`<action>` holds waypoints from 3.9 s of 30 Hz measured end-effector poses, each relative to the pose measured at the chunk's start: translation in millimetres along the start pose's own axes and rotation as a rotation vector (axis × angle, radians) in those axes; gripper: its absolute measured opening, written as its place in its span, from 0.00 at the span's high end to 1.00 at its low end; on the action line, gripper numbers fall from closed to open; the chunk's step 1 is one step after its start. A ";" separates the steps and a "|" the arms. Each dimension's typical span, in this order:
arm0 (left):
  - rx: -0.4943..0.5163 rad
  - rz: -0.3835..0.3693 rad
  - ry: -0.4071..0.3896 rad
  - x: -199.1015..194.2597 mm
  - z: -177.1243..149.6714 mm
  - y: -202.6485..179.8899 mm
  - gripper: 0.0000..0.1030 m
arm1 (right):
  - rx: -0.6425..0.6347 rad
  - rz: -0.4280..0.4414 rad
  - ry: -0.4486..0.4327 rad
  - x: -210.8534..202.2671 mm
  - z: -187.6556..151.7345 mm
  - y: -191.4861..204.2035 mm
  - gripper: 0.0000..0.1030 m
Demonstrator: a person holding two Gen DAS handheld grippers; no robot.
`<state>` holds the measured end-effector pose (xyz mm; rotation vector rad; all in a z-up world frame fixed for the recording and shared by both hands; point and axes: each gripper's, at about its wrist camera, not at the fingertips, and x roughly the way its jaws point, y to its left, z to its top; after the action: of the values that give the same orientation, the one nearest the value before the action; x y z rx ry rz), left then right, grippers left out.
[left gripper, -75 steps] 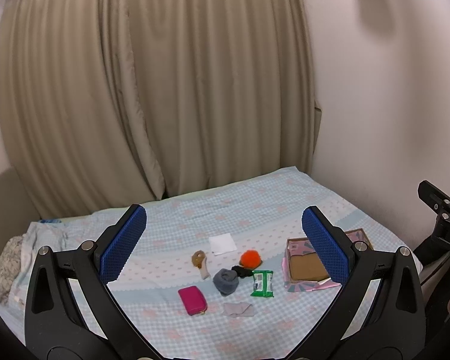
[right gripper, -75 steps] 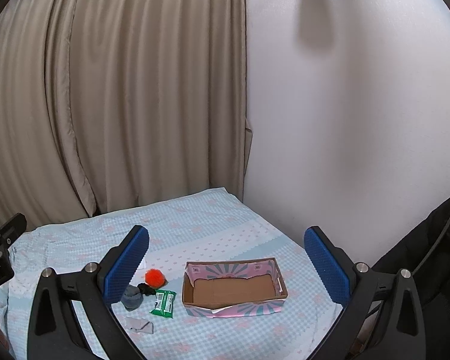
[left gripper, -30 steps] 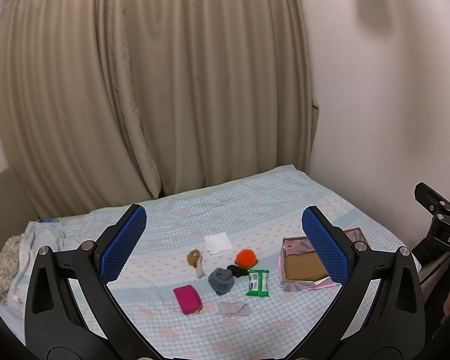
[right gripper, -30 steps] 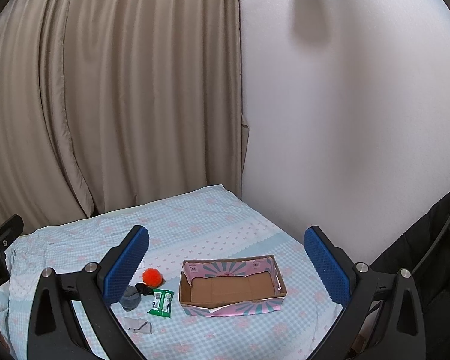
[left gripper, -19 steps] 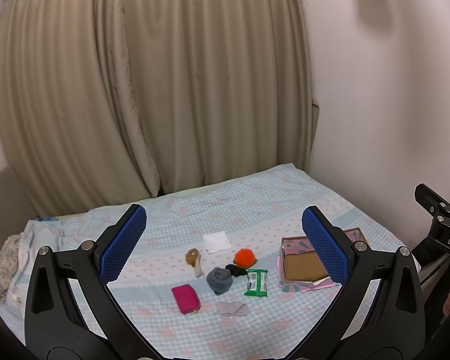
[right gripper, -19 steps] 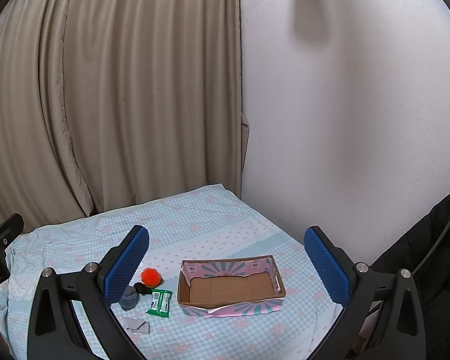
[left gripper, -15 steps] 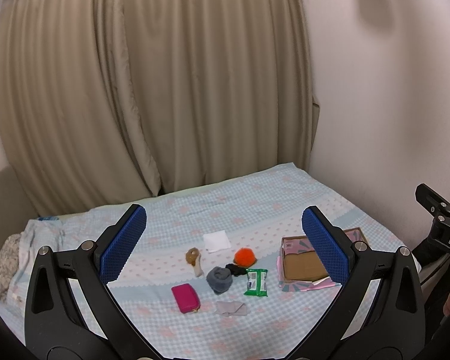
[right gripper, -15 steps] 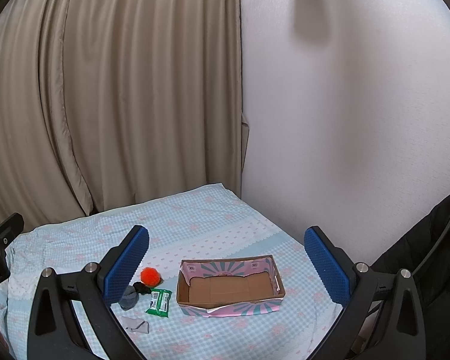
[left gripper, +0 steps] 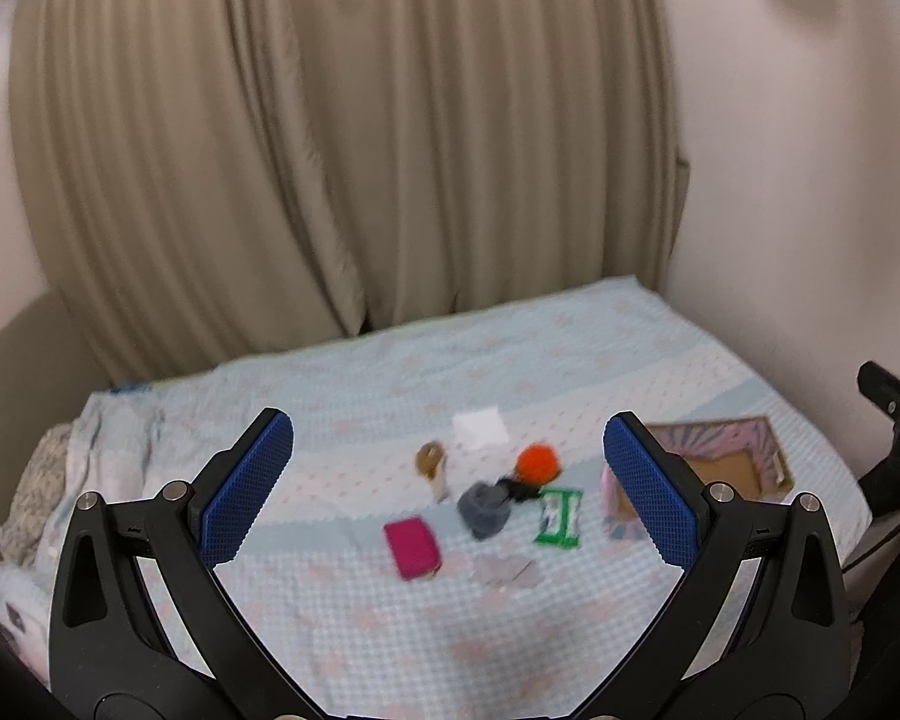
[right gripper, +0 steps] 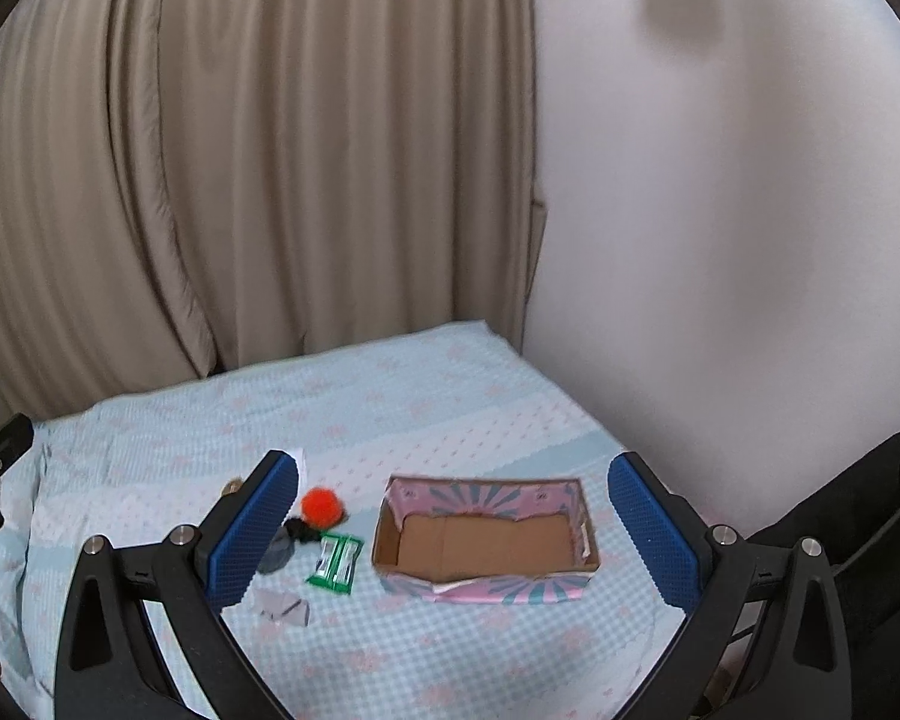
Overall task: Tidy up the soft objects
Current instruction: 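Grasp the magenta pouch with the left tool while the right tool grasps the grey cloth, then carry the magenta pouch and grey cloth into the cardboard box and release both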
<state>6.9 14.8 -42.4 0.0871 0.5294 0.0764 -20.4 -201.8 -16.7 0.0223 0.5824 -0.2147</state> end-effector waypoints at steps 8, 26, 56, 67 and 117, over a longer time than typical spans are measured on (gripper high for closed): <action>0.060 -0.052 0.130 66.1 -41.0 60.5 0.00 | 0.005 -0.003 0.088 32.9 -27.3 47.0 0.00; -0.041 -0.210 0.546 313.0 -151.5 123.3 0.00 | 0.092 0.045 0.369 190.8 -148.4 167.6 0.00; -0.153 -0.214 0.755 474.1 -277.3 70.8 0.28 | -0.030 0.125 0.548 358.2 -296.6 247.1 0.35; -0.150 -0.249 0.729 457.8 -272.0 83.9 0.53 | -0.032 0.183 0.560 360.3 -286.4 257.4 0.84; -0.053 -0.378 0.427 246.8 -6.9 -157.8 0.59 | 0.073 0.069 0.276 217.8 -17.1 -40.5 0.85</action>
<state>223.8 -118.0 -188.0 -0.0851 0.9611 -0.2658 139.0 -282.4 -148.7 0.1441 0.8468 -0.1666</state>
